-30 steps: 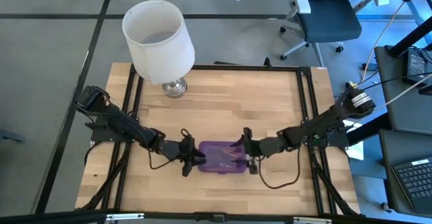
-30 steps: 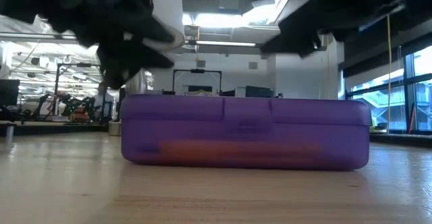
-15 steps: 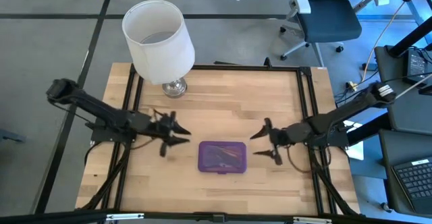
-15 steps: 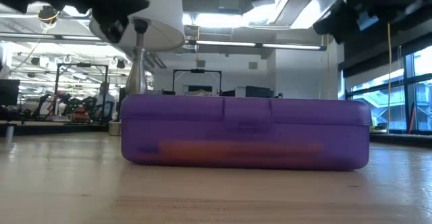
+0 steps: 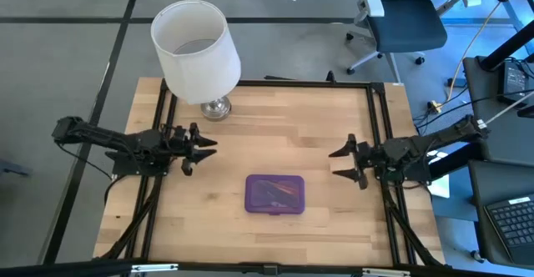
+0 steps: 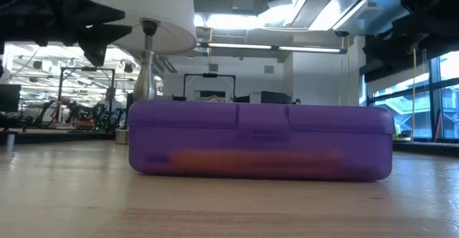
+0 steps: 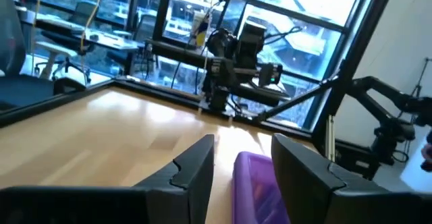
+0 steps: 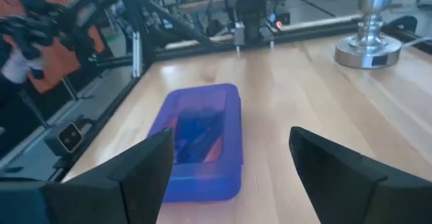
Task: Pick & place school supplies into a supply box
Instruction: Return to Home Position
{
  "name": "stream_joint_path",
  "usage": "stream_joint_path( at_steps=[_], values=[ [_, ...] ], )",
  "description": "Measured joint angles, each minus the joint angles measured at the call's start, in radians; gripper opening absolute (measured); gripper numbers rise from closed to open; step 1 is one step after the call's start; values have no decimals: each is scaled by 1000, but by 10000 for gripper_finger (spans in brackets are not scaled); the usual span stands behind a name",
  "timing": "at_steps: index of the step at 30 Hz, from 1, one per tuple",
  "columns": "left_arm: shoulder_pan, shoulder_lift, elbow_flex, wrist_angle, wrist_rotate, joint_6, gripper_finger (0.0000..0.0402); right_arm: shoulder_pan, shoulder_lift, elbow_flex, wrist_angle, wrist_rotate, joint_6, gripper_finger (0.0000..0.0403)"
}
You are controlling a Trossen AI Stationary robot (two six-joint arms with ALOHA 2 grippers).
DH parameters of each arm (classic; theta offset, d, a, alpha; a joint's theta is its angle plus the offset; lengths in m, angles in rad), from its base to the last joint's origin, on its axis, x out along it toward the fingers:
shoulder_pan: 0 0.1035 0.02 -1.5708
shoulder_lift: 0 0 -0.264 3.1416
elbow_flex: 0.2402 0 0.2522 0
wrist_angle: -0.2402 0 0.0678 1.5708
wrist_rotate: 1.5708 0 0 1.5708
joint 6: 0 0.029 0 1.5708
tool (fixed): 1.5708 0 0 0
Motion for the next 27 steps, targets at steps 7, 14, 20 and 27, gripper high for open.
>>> stream_joint_path(
  at_steps=[7, 14, 20, 27],
  values=[
    [77, -107, 0, -88, 52, 6, 141, -50, -214, -6, -176, -7, -23, 297],
    [168, -203, 0, -168, 135, 8, 141, -70, -344, 2, -284, -12, -32, 297],
    [206, -213, 0, -278, 117, 7, 141, -79, -344, 9, -322, 4, -50, 297],
    [205, -213, 0, -356, 101, 0, 141, -79, -344, 9, -318, 46, -92, 297]
  ],
)
